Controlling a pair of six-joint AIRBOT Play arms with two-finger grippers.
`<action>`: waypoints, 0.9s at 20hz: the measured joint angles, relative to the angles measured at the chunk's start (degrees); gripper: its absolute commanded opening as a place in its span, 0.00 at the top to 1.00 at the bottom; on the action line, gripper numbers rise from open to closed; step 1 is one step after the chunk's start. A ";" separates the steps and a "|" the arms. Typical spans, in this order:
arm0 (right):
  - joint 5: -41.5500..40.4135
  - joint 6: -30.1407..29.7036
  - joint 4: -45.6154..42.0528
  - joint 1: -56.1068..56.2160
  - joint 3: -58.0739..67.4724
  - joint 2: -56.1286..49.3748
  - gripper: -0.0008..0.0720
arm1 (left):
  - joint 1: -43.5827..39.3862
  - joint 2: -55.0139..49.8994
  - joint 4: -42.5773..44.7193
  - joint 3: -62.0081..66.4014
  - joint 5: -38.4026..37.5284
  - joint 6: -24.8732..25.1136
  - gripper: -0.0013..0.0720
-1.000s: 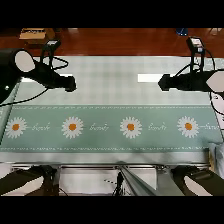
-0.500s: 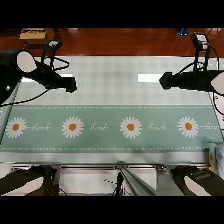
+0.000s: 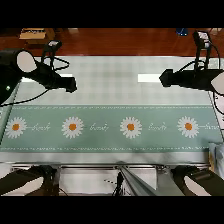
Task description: Fold the shirts.
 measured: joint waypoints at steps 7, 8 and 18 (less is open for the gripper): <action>-3.80 0.13 0.04 0.00 -0.02 0.00 0.18 | 0.00 0.00 0.00 0.00 -0.02 0.13 0.00; -3.80 0.13 0.15 0.00 0.00 0.00 0.18 | 0.00 0.00 0.00 0.00 -0.02 0.13 0.00; 4.68 0.07 -1.44 0.00 0.00 0.00 0.18 | 0.00 0.00 0.00 0.00 -0.02 0.09 0.00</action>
